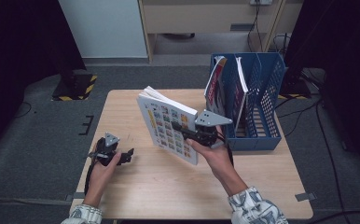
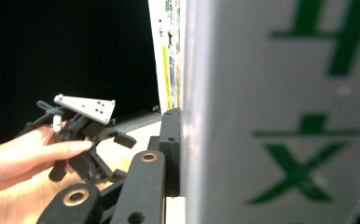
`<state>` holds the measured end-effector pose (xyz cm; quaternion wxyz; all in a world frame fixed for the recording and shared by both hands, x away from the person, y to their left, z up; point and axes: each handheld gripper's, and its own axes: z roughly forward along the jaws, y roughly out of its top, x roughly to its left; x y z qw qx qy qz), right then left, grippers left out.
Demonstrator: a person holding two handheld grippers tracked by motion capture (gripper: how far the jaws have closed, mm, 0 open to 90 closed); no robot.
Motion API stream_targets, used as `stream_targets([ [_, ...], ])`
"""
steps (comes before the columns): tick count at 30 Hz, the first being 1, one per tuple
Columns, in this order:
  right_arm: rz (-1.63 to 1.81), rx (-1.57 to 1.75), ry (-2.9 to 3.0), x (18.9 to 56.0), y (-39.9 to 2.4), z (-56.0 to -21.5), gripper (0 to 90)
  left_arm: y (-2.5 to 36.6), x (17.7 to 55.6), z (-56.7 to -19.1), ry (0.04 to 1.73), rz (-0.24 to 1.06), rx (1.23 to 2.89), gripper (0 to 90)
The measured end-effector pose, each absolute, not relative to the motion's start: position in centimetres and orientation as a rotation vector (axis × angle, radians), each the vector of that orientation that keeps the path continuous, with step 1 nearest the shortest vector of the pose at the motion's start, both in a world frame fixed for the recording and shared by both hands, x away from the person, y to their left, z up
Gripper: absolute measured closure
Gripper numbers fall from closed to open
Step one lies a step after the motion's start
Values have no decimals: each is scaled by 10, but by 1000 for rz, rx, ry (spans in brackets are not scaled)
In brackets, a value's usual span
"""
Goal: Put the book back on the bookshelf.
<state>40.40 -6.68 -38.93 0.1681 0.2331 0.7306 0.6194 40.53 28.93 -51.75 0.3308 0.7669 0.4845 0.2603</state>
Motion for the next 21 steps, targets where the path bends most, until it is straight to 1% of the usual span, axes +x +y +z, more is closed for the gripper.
stream_targets([
  [21, 1734, 690, 2096, 388, -104, -397, 740, 290, 405, -518, 1269, 685, 2006, 52],
])
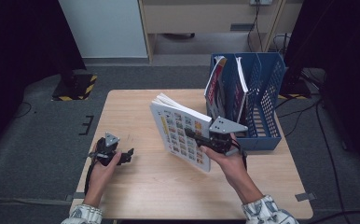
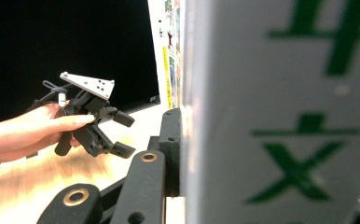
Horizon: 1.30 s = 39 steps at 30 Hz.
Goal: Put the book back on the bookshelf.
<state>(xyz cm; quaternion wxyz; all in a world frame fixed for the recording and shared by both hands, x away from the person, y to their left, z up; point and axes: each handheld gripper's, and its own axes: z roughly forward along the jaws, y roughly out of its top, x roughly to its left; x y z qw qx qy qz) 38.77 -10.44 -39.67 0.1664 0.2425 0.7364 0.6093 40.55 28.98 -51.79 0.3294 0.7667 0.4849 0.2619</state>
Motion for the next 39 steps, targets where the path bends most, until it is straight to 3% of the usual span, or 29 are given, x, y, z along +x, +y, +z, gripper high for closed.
stream_targets([
  [39, 1694, 743, 2092, 374, -165, -394, 740, 287, 408, -520, 1264, 676, 2020, 52],
])
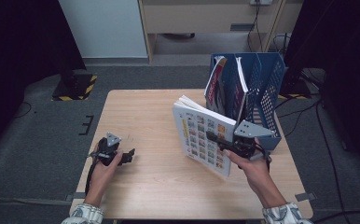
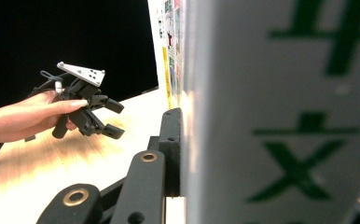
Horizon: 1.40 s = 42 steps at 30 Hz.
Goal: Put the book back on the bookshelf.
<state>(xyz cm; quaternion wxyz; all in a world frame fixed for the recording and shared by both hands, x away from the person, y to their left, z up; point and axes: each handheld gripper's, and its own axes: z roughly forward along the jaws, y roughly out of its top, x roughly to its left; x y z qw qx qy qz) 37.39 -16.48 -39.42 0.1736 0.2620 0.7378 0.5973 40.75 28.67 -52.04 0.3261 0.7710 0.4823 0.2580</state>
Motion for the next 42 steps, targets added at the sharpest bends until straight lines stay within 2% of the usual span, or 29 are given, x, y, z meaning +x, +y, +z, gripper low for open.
stream_targets([
  [42, 1664, 873, 1992, 349, -239, -391, 740, 282, 409, -524, 1246, 663, 2058, 51],
])
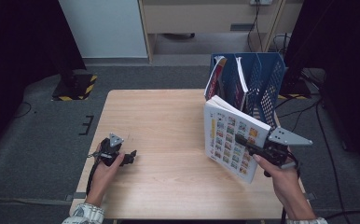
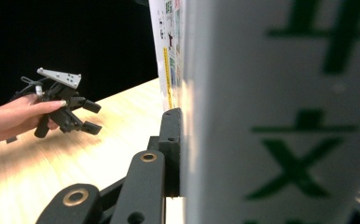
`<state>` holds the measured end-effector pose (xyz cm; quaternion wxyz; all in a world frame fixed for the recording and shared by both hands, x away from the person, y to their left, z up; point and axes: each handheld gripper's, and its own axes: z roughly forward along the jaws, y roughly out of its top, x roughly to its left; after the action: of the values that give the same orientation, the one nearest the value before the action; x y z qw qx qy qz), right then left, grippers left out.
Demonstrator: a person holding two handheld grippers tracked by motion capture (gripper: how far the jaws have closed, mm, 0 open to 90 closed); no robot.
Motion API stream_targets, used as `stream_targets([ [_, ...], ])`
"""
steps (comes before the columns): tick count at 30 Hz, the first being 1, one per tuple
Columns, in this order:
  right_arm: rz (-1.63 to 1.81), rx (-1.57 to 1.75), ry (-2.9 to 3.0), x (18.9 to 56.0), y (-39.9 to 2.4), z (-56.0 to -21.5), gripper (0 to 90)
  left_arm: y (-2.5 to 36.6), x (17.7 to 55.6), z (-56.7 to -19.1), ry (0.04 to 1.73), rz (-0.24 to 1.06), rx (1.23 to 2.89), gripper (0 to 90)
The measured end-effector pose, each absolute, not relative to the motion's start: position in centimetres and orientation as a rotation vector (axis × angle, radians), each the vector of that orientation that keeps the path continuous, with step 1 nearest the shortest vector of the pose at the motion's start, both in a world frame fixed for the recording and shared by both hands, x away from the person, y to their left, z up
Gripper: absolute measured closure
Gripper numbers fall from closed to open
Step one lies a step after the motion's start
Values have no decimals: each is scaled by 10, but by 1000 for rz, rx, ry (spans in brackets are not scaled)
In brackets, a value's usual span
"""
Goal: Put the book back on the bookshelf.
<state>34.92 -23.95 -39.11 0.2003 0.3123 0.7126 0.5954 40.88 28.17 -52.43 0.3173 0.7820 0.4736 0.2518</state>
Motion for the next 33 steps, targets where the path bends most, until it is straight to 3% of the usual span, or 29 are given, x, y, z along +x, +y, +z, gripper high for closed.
stream_targets([
  [33, 1688, 863, 1959, 357, -252, -332, 740, 283, 409, -523, 1246, 671, 2045, 51],
])
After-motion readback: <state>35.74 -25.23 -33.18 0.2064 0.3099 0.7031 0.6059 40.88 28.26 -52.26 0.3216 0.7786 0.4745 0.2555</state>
